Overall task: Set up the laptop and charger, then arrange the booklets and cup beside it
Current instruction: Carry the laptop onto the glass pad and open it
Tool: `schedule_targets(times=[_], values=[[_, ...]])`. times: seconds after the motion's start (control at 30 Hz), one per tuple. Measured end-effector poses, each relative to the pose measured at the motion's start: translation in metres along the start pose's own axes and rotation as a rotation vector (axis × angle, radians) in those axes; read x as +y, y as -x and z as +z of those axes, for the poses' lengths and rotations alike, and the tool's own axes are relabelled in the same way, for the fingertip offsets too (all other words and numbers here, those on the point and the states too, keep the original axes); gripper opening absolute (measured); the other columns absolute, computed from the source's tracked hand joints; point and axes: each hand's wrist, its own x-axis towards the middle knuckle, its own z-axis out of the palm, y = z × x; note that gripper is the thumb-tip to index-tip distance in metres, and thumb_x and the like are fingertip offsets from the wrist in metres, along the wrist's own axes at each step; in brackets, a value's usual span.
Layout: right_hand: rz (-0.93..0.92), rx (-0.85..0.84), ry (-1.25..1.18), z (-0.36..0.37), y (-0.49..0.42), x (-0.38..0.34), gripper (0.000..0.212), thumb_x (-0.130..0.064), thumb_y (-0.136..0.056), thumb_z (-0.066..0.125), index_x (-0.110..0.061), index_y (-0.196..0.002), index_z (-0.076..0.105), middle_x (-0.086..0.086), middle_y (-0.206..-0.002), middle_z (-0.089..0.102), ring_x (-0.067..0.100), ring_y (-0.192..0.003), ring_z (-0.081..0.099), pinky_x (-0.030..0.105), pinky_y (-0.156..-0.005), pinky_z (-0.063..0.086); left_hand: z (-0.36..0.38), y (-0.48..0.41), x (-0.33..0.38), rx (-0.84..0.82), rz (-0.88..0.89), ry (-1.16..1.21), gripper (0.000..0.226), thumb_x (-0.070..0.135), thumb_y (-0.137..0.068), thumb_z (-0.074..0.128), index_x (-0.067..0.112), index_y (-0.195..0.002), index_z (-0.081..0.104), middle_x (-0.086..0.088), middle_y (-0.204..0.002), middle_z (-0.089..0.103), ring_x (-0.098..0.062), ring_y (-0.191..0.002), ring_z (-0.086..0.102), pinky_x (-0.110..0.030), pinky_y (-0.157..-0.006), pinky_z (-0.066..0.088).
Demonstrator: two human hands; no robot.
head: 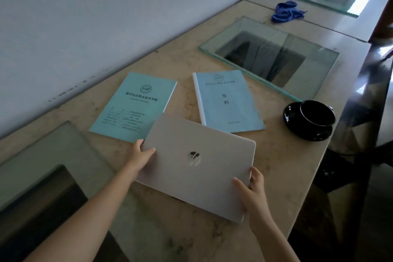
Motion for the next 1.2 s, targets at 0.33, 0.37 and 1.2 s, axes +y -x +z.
schedule_targets(times=[0.33, 0.37, 1.2], values=[[-0.039, 0.062, 0.138, 0.017, -0.005, -0.013, 0.056, -0.011, -0.086, 0.057, -0.008, -0.140, 0.043, 0.011, -0.138, 0.048, 0.029, -0.125, 0.046, 0.044, -0.103, 0.039, -0.037, 0.071, -0.020, 0.163, -0.112, 0.125, 0.054, 0.022, -0.079, 0.060, 0.018, -0.131, 0.046, -0.012, -0.123, 0.058, -0.032, -0.109, 0.056, -0.045, -0.096, 0.046], [-0.059, 0.021, 0.144, 0.024, -0.001, -0.017, 0.049, -0.011, -0.084, 0.056, -0.008, -0.133, 0.050, 0.010, -0.129, 0.054, 0.028, -0.117, 0.051, 0.042, -0.095, 0.042, -0.046, 0.080, -0.026, 0.198, -0.135, 0.111, 0.056, 0.025, -0.079, 0.060, 0.019, -0.133, 0.045, -0.012, -0.125, 0.056, -0.033, -0.111, 0.054, -0.045, -0.097, 0.045], [-0.160, -0.708, 0.500, 0.237, 0.130, 0.012, 0.031, -0.007, -0.087, 0.049, -0.034, -0.075, 0.057, -0.017, -0.080, 0.061, 0.001, -0.071, 0.052, 0.022, -0.053, 0.033, -0.180, 0.255, -0.242, 0.893, -0.579, 0.569, 0.051, 0.025, -0.085, 0.057, 0.010, -0.133, 0.045, -0.018, -0.133, 0.048, -0.037, -0.116, 0.047, -0.049, -0.099, 0.038]])
